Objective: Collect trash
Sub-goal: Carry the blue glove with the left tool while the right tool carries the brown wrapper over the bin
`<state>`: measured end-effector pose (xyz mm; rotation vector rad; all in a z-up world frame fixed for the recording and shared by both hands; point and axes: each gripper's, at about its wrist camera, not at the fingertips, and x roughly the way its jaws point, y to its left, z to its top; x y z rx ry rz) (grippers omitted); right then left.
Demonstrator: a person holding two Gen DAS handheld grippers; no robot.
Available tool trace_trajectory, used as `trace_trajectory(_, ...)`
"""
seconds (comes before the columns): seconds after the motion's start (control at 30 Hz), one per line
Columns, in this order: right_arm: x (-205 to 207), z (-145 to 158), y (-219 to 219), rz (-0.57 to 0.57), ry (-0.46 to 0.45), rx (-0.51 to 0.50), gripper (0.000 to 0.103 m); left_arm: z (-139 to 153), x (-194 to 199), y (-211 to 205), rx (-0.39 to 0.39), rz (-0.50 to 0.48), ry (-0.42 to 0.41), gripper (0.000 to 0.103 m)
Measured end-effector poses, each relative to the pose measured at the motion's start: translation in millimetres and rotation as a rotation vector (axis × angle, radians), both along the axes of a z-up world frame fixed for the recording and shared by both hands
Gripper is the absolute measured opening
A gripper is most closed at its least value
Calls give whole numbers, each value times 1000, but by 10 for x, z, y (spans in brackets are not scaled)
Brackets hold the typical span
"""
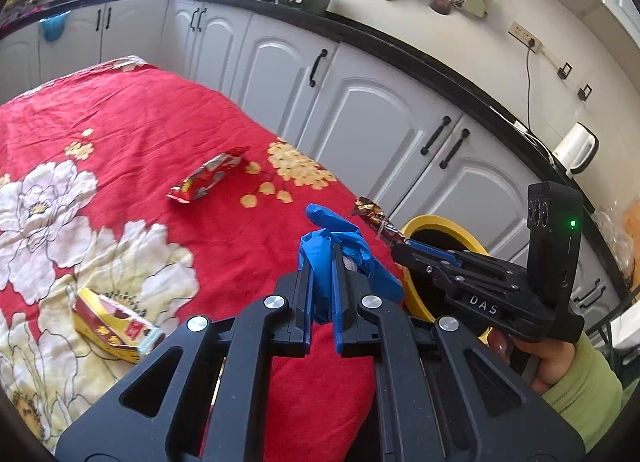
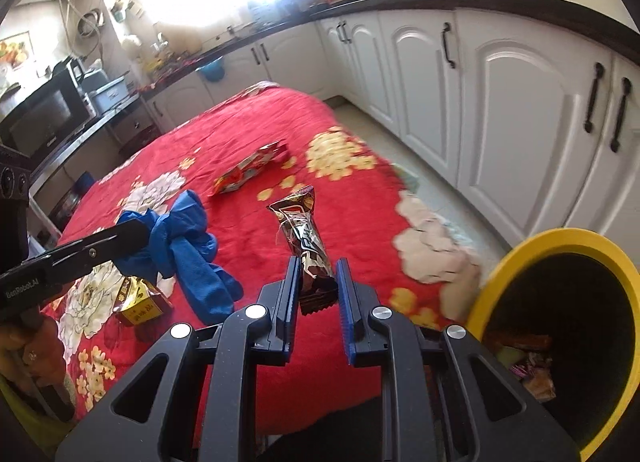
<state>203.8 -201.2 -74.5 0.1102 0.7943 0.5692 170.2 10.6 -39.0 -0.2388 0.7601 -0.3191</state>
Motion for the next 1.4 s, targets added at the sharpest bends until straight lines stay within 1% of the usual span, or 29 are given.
trace_trajectory(0.23, -76, 30, -352, -63, -11, 21, 18, 60, -20, -241, 25, -29, -26, 3)
trace_trajectory(0.67, -220, 26, -969, -177, -29, 25, 18, 145, 28, -695, 38, -95, -58, 3)
trace_trajectory(0.97, -291, -20, -1429, -276, -34, 28, 18, 178, 98, -1057, 42, -130, -82, 3)
trace_trajectory(1.4, -383, -185, -1920, -368, -7, 30, 18, 110, 190, -1591, 59, -175, -96, 3)
